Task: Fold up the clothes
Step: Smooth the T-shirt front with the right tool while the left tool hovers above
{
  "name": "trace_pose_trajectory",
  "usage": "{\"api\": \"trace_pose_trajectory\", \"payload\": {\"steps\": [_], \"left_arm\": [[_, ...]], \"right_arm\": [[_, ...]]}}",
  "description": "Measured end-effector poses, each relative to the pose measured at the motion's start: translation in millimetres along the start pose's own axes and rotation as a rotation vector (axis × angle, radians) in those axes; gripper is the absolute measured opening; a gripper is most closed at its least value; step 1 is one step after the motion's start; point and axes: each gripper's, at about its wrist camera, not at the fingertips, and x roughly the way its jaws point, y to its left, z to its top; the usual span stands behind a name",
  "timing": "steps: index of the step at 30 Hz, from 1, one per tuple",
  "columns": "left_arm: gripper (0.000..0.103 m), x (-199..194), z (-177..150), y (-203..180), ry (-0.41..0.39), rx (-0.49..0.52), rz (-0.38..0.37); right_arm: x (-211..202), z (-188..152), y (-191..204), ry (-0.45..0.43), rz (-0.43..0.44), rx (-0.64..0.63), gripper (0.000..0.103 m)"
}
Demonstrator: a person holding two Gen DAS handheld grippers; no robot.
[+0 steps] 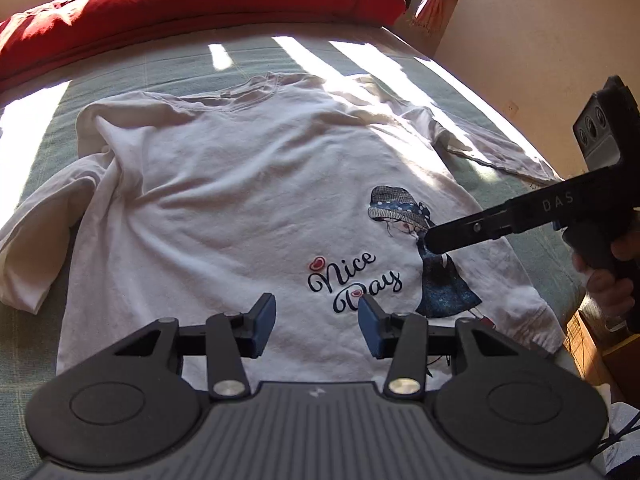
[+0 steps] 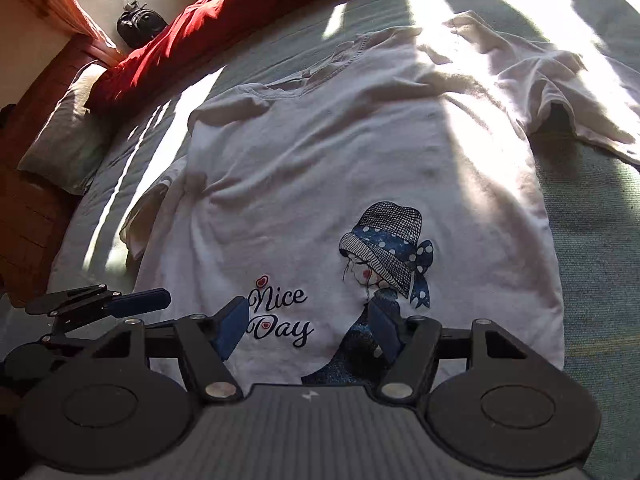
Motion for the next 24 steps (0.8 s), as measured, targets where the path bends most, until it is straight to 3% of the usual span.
{"api": "trace_pose_trajectory", "payload": {"steps": [5, 8, 19, 24], "left_arm": [[0.046, 7, -28, -22, 0.033, -0.02, -0.025], [0.046, 17, -47, -21, 0.076, -0.029, 0.03], [0.048, -16, -86, 23, 0.081, -0.134, 0.156], [0.05, -27, -78, 15, 0.047, -0.115, 0.143]], "right_arm": [[-14, -44, -8, 0.006, 0.092, 0.118, 0.074], [-12, -63, -24, 0.004, 0.136, 0.214, 0.075], [-62, -104, -86, -0.139, -0.035, 0.378, 0.075], [-79, -105, -79, -0.184, -0.045, 0.362, 0.075]]}}
